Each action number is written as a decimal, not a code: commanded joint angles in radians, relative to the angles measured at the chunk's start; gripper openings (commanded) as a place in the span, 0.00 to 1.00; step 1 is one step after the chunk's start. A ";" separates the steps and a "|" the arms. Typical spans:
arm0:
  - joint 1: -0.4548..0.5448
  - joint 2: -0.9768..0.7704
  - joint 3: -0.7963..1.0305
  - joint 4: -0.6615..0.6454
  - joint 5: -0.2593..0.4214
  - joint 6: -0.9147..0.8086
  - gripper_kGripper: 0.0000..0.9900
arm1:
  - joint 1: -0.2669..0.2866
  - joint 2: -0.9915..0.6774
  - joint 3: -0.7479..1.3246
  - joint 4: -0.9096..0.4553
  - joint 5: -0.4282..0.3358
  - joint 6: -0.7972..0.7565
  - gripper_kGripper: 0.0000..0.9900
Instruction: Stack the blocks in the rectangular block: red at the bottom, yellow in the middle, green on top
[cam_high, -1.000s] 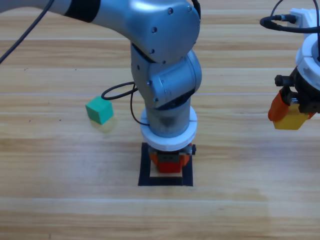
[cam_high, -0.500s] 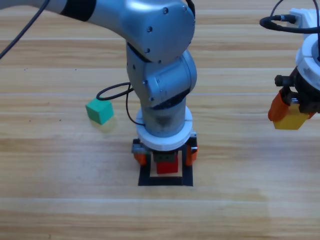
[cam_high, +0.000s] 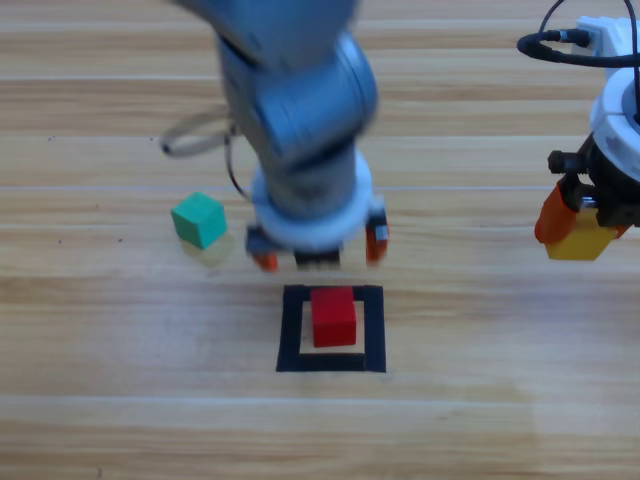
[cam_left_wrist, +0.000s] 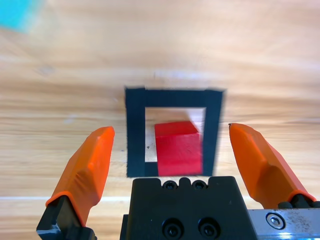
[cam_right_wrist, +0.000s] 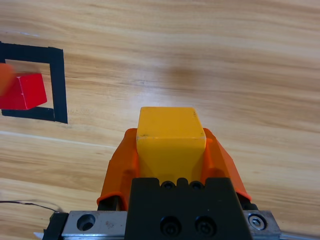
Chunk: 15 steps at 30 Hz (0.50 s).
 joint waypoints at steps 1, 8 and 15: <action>0.013 -0.272 0.068 -0.006 0.081 0.013 1.00 | 0.068 -0.003 -0.022 0.044 -0.016 0.046 0.03; 0.149 -0.441 0.142 -0.003 0.012 0.211 1.00 | 0.161 0.096 -0.161 0.143 -0.016 0.109 0.03; 0.356 -0.491 0.176 -0.007 -0.169 0.553 0.99 | 0.250 0.308 -0.447 0.271 -0.007 0.149 0.03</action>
